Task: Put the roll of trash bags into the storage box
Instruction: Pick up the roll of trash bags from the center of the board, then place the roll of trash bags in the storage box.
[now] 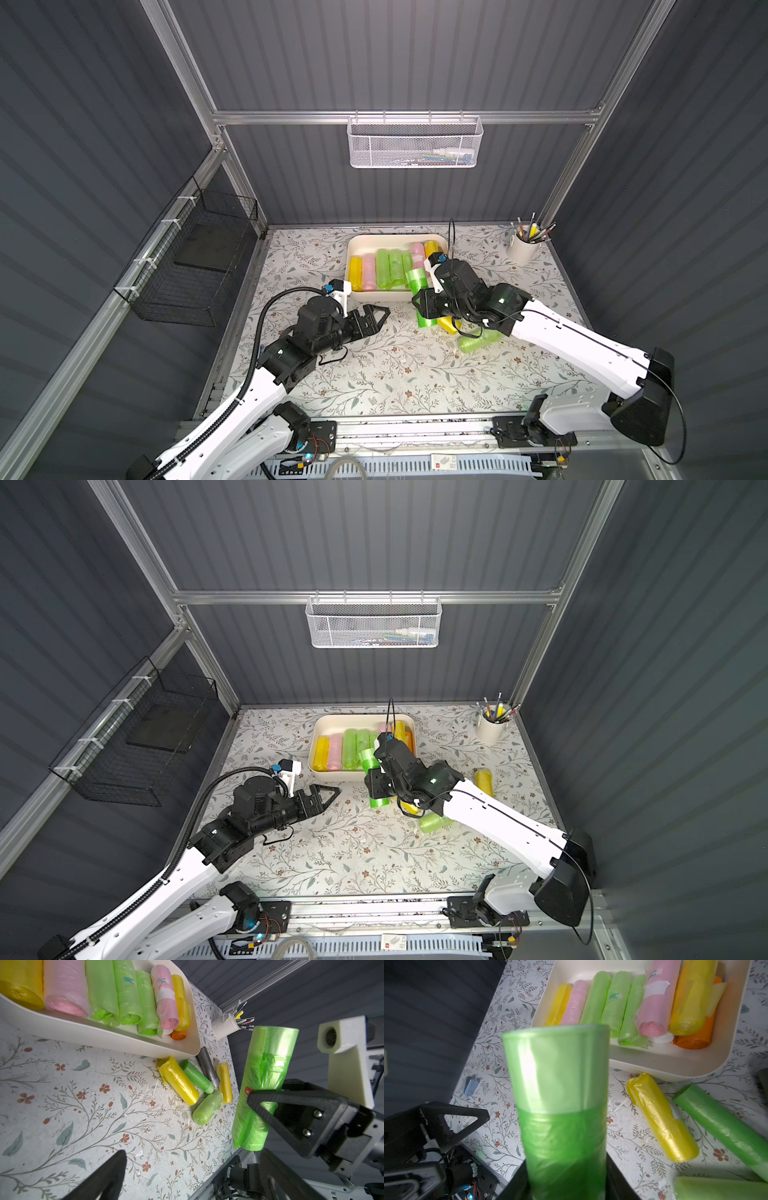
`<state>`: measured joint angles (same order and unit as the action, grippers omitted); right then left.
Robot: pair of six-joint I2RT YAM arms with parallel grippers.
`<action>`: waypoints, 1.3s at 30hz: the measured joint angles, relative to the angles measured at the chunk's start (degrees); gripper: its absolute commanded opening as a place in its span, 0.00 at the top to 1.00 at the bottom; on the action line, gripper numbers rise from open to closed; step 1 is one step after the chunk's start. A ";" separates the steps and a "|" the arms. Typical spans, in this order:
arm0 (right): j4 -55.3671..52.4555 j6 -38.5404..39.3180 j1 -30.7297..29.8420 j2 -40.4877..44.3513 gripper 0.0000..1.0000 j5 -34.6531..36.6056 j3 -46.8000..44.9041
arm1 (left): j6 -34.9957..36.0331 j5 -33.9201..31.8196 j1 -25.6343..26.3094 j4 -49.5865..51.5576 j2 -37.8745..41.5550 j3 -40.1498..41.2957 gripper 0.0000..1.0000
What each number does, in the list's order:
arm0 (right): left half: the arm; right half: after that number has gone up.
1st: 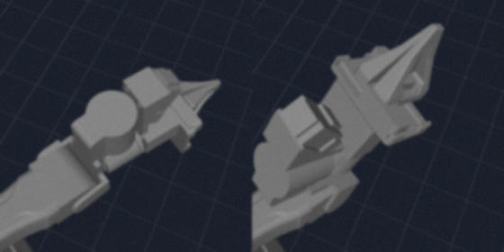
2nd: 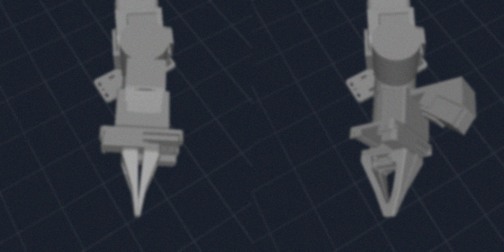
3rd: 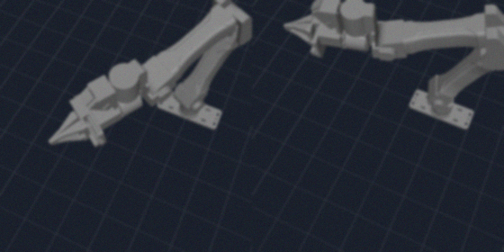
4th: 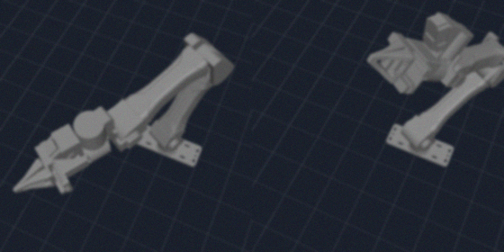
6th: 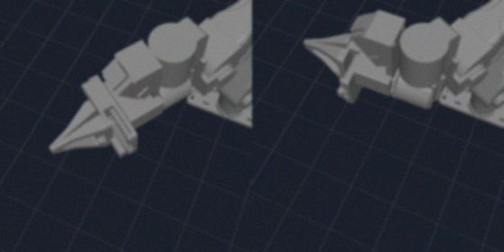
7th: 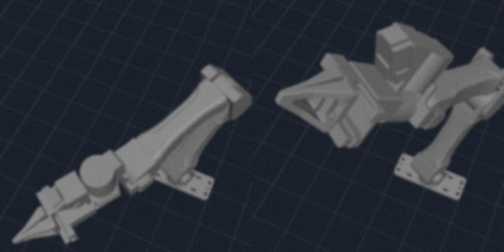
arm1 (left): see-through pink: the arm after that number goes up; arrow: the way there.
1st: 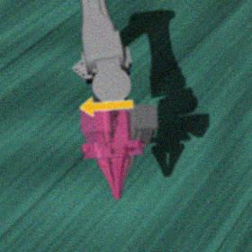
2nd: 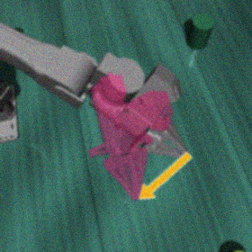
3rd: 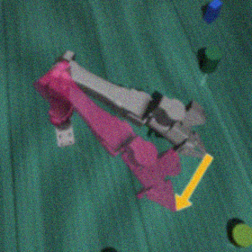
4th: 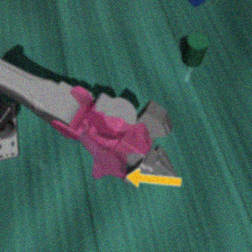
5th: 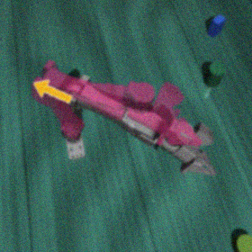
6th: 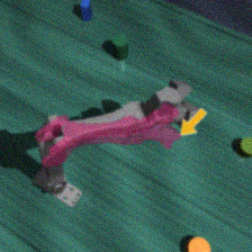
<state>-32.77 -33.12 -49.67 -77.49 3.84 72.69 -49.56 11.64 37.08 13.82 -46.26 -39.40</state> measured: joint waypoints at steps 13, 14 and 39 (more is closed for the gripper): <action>0.15 3.67 4.76 -7.37 0.56 -3.76 6.71 | 2.05 -0.28 0.00 -3.19 -0.22 -0.55 0.00; 0.15 3.91 5.27 -8.20 0.56 -4.00 7.41 | 2.27 -0.39 0.00 -3.23 -0.35 -0.61 0.00; 1.20 9.70 13.60 -30.21 0.60 -7.10 23.26 | 5.05 -5.27 0.00 -2.34 1.07 -1.49 0.00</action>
<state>-31.57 -23.42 -36.07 -107.70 -3.27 95.94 -44.51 6.37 37.08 11.49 -45.19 -40.88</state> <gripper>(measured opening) 0.407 0.999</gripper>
